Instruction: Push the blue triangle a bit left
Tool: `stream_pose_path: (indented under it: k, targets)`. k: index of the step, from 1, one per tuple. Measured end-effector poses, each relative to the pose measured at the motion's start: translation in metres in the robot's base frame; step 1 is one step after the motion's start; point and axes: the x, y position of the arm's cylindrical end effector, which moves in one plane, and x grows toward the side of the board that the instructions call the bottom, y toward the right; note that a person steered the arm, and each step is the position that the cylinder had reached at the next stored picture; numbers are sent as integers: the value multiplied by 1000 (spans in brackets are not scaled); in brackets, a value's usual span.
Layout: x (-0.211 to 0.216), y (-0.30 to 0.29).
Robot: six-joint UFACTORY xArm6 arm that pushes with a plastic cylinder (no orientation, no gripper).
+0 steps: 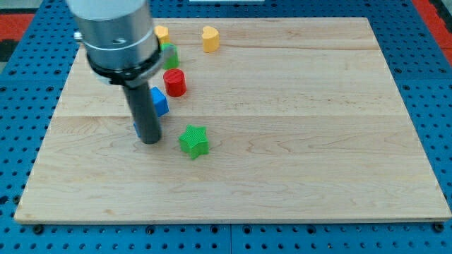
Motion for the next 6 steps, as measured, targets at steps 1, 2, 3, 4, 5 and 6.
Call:
stream_pose_path:
  k: [1,2,3,4,5,6]
  targets:
    - [15,-47]
    - [2,3]
    - [-17,54]
    - [-18,54]
    - [-16,27]
    - [-16,-7]
